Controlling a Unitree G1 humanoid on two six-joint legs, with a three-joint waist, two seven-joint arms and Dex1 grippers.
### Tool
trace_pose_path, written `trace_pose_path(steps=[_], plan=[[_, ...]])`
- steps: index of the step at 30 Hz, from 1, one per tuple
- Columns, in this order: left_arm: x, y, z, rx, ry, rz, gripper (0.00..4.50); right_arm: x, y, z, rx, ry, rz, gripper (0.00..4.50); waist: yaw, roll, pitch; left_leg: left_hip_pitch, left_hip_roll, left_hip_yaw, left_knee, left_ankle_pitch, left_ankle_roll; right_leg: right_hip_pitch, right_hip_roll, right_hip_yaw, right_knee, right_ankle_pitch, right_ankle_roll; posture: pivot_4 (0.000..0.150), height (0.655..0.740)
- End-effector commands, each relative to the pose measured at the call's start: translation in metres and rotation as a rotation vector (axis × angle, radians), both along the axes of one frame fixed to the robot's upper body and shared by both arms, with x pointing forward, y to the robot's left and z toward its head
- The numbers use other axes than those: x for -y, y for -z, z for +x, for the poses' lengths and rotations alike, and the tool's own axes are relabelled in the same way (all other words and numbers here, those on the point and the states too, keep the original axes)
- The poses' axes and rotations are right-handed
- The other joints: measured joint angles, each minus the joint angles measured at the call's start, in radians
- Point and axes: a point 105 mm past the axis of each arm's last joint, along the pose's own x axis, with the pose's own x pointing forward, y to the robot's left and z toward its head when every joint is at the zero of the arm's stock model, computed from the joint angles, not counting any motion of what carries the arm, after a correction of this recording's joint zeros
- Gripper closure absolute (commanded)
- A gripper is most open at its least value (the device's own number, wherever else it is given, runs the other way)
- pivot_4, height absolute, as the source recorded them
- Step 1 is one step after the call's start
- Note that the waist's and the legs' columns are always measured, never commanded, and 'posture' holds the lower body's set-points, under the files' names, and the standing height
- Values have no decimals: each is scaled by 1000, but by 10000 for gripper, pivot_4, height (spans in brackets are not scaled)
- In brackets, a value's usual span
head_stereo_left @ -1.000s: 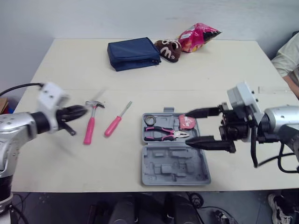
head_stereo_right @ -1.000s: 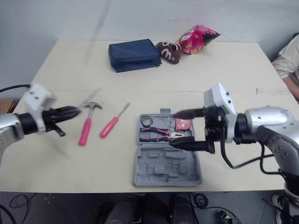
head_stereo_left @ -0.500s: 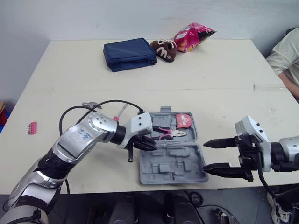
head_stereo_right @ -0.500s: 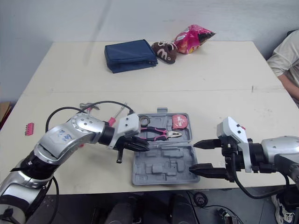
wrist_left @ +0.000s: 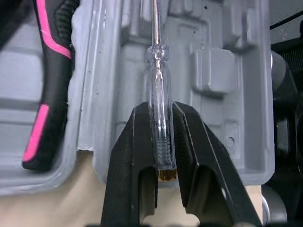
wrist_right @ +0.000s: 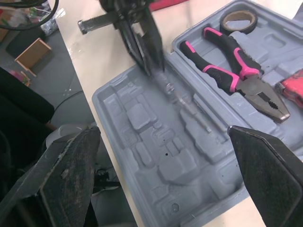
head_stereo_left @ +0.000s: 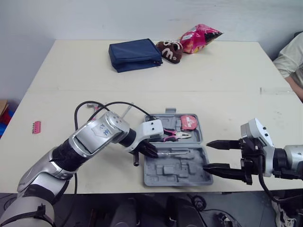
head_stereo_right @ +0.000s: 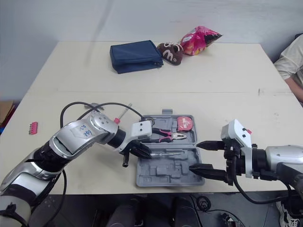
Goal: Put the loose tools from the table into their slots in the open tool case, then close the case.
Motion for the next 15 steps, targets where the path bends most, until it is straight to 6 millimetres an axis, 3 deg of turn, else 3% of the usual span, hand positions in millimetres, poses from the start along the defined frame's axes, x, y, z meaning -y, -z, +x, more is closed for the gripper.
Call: trace_pose_path(steps=[1,15], plan=[[10,-7,2,47,31,1,44881,-2,-5,-6,26,-6,-1,0,2,0,0,-2,0,-2,1,0,0,0,0,-1,0,0,1,1500,7338],[16,-2,11,90,74,37,44881,0,-5,-7,36,2,-15,0,2,0,0,-4,-2,-4,2,1,1,0,1,-4,0,1,1,1500,7338]])
